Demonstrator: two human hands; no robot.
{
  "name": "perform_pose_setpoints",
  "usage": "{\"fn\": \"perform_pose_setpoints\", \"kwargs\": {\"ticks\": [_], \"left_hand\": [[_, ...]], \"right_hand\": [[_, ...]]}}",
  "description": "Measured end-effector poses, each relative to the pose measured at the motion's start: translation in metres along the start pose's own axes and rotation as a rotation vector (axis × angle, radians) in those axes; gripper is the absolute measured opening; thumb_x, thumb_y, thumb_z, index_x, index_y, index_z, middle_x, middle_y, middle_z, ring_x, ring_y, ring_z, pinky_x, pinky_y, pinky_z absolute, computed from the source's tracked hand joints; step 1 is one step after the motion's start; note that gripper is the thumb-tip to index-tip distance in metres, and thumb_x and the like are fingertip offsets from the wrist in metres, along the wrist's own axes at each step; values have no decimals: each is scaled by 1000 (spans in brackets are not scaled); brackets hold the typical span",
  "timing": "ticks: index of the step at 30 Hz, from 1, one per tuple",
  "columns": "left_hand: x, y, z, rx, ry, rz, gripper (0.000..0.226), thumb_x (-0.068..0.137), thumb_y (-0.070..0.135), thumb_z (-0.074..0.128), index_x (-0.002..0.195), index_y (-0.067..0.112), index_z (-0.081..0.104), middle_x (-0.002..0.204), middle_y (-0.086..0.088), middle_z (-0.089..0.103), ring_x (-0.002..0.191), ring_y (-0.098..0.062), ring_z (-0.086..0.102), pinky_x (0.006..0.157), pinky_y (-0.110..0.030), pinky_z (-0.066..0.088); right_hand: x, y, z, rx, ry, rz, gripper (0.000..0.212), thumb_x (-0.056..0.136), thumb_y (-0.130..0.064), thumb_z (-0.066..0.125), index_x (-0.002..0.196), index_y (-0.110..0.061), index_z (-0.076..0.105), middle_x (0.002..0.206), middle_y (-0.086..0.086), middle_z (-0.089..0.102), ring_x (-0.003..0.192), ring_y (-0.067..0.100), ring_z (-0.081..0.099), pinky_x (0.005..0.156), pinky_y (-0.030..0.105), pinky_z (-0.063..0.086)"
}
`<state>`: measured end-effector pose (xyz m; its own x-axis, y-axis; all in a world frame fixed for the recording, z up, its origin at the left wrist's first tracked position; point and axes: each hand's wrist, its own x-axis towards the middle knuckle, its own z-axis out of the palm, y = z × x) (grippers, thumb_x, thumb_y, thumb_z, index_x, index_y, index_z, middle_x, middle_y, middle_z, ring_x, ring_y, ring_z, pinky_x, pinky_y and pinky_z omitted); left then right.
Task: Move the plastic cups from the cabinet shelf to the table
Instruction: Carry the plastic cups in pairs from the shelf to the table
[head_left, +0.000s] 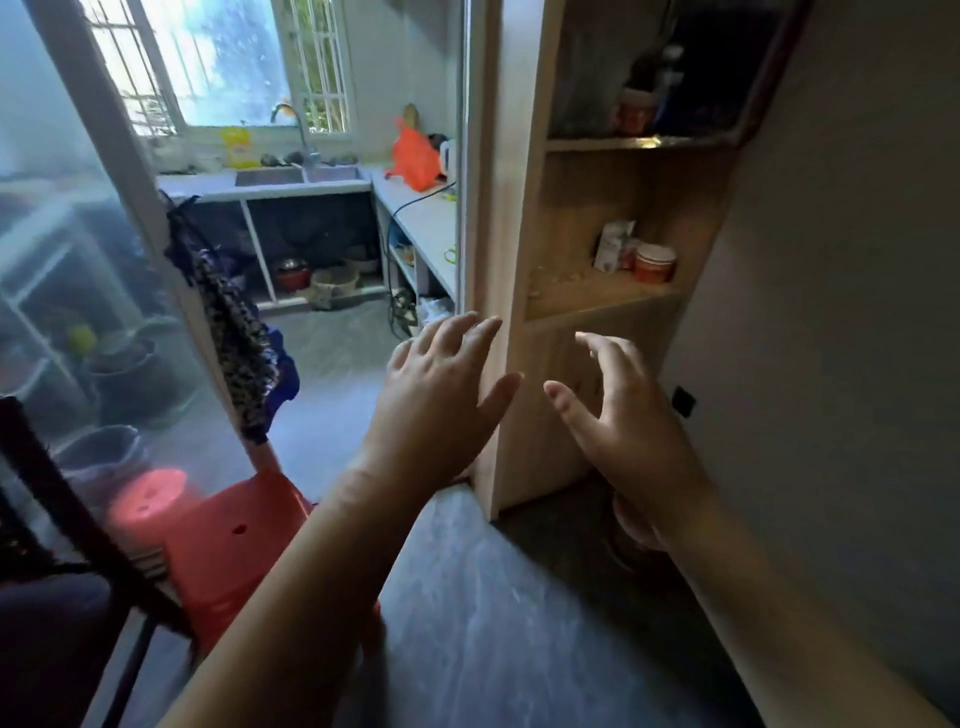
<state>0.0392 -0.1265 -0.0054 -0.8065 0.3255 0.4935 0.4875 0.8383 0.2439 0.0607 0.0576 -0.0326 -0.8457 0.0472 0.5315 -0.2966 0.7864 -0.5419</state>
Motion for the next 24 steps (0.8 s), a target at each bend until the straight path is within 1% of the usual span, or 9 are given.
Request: {"fn": "perform_pose_setpoints", "kwargs": {"ticks": [2,5,9,12,16,20,24], "left_hand": [[28,14,17,-14,-3,42,58,89,53,39,139,23,38,144,0,42,134,-20,33,107,-38,25],[66,24,45,-46,-11,85,56,89,52,42,138,24,39,142,0,43,133,-20,34,106,-39,28],[117,22,93,-80,-15,106,53,90,48,48,137,23,41,141,-3,45,132,-23,37,105,-42,30],[156,9,135,-91,-18,101,55,89,48,47,136,22,41,140,-2,46,132,-21,37,104,-42,32],[206,-19,191,-108,-30,45,56,89,47,46,137,20,41,140,-3,46,132,-20,38,104,-40,34],[255,-37,238,-121,-74,4,59,90,46,46,141,19,36,144,-5,41,134,-21,35,107,-39,33],[299,-37,277,-118,-133,19,62,92,47,45,145,19,29,148,-5,35,136,-21,31,109,-36,30]], "right_hand": [[15,22,-8,-11,27,28,56,89,-42,58,135,-12,45,133,6,48,121,14,47,96,17,32],[42,55,-12,-27,42,67,58,89,-44,56,137,-12,43,136,6,47,125,16,44,101,26,35],[80,101,2,-47,46,112,61,88,-48,53,139,-17,40,139,1,43,128,11,41,99,23,31],[115,140,20,-61,42,145,61,88,-48,53,139,-19,38,140,-1,41,128,9,39,96,21,30],[173,191,44,-81,17,199,60,89,-45,55,139,-17,38,140,0,41,129,10,39,98,21,29],[218,234,63,-90,10,237,60,88,-45,56,139,-17,39,140,1,42,128,11,40,97,21,29],[247,270,76,-82,-15,280,60,89,-45,56,140,-18,39,141,-1,41,130,12,39,97,21,30]]}}
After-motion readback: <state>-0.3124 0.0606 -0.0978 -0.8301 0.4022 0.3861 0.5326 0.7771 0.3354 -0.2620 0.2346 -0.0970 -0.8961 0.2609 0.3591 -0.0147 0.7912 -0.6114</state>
